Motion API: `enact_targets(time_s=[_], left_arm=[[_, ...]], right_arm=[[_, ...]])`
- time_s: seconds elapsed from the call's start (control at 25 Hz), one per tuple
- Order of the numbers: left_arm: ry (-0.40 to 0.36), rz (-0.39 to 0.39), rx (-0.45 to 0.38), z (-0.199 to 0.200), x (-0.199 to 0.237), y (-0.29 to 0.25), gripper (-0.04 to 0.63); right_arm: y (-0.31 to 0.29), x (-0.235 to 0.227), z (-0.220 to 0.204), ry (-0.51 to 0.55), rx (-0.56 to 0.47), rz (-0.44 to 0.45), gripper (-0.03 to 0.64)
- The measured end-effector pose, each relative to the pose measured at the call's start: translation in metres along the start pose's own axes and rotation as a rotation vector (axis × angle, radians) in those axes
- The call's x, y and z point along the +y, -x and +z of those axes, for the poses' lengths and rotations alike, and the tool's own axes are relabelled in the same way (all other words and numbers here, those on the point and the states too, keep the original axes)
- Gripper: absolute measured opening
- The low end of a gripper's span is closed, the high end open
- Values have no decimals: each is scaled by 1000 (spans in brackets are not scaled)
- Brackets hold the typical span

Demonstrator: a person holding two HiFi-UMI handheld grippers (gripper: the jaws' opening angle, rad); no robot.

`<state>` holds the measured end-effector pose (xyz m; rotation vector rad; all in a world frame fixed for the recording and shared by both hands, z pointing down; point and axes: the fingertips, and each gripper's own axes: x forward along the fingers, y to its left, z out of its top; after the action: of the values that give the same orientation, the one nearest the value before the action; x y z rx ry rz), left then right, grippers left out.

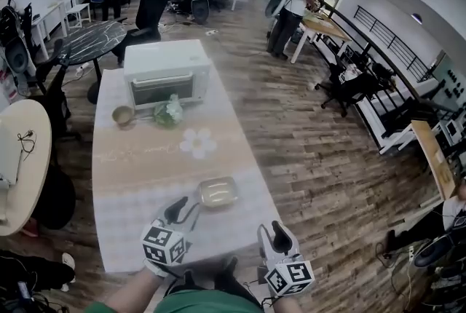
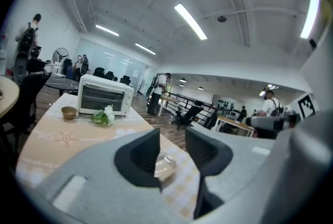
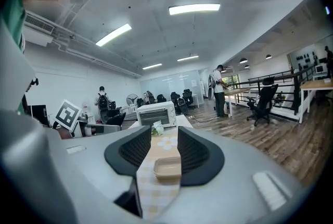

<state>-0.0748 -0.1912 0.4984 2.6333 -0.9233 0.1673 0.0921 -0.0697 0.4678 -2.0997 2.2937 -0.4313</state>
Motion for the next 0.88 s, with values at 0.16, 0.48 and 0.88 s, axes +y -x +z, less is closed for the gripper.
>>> enact_targets(time_s=[0.16,0.48,0.88], left_arm=[[-14,71,-12,12,7,-12,150],[47,197,1,12,-3,-62,151],[116,333,47,-27,29,-102,152]], right_arm=[[-21,-17,10,-17,-15,53,158],[-54,-86,10,-93,28,158,158],[-121,-152,-22,-204,92,244,158]])
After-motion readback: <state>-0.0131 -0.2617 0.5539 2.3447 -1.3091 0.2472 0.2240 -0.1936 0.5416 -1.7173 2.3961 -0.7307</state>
